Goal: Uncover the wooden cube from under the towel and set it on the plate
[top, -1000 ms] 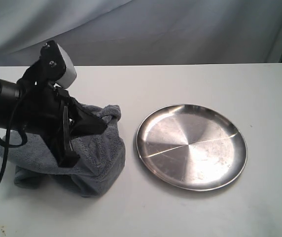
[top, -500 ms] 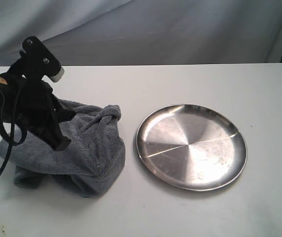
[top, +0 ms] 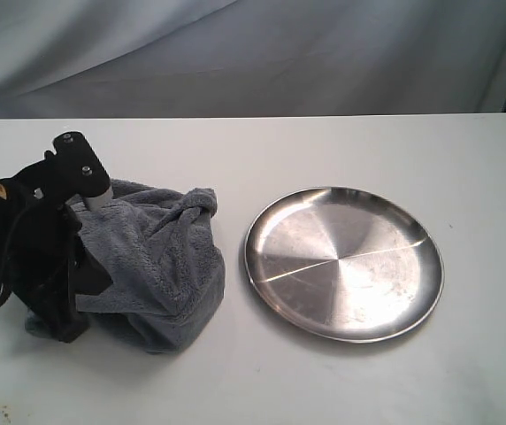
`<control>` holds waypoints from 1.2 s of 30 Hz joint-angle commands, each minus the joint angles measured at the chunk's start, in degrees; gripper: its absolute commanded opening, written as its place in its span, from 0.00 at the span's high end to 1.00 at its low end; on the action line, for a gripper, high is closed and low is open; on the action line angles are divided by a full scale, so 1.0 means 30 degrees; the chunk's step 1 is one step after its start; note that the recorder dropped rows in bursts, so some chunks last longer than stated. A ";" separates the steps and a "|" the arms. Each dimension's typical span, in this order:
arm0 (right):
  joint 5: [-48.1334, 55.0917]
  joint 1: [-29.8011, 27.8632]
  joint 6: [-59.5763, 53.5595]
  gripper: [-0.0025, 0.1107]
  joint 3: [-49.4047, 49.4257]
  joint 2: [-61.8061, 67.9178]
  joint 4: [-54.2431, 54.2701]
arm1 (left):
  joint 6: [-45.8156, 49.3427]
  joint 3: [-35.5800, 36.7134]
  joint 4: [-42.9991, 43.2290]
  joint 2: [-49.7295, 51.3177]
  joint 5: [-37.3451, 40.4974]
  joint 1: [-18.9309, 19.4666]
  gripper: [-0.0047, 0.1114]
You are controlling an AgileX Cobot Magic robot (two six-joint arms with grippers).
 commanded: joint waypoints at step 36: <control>-0.0038 0.0034 0.0033 0.98 0.0075 -0.0097 0.0000 | 0.1607 -0.0068 -0.4279 -0.0038 -0.6578 -0.0122 0.96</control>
